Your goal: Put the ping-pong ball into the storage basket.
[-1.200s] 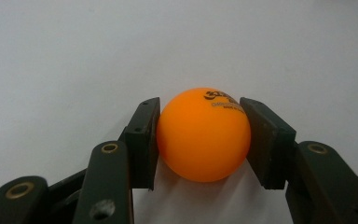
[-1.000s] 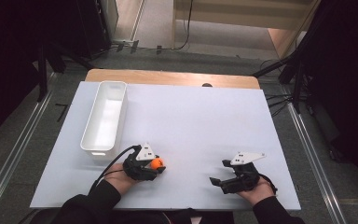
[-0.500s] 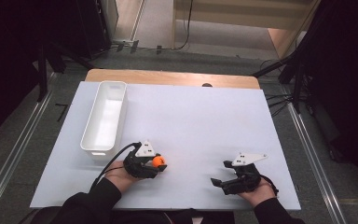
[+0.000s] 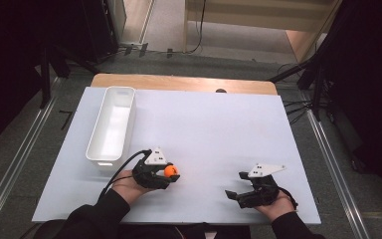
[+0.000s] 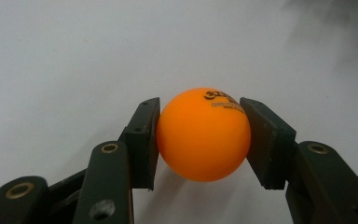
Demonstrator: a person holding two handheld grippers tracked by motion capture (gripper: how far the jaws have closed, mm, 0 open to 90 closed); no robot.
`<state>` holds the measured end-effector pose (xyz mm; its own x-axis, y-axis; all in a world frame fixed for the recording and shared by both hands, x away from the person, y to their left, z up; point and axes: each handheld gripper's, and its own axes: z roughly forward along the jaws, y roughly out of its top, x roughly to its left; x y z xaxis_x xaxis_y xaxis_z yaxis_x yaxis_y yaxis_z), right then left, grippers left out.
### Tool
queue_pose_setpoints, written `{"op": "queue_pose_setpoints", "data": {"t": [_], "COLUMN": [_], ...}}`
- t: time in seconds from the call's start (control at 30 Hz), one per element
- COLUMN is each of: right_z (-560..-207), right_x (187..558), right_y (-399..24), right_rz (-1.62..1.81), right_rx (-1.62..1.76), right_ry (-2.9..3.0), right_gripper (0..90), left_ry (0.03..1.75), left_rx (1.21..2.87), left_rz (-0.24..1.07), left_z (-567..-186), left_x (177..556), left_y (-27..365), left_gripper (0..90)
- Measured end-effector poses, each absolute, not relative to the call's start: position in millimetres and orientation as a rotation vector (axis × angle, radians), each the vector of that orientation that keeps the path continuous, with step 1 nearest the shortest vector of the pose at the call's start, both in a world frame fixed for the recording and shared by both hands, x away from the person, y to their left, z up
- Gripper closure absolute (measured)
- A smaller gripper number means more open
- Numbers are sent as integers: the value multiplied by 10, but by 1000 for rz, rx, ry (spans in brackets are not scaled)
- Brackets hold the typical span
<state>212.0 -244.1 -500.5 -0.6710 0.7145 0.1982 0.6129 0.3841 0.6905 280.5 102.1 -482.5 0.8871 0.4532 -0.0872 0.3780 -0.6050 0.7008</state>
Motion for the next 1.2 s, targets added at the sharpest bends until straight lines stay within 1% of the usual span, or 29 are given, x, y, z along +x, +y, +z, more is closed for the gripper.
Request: {"op": "queue_pose_setpoints", "data": {"t": [0.37, 0.8, 1.2], "right_z": [-5007, -5006, -5003], "right_x": [2121, 2108, 2108], "right_y": [-2437, -2447, -2449], "right_rz": [1149, 1143, 1143], "right_rx": [1203, 1204, 1201], "right_ry": [2505, 2503, 2504], "right_gripper": [126, 126, 127], "left_ry": [583, 602, 639], "left_rx": [2288, 2292, 2287], "left_rz": [123, 86, 112], "left_z": [-4716, -4626, -4517], "left_x": [2809, 2825, 2837], "left_y": [1024, 1034, 1076], "left_gripper": [508, 507, 507]}}
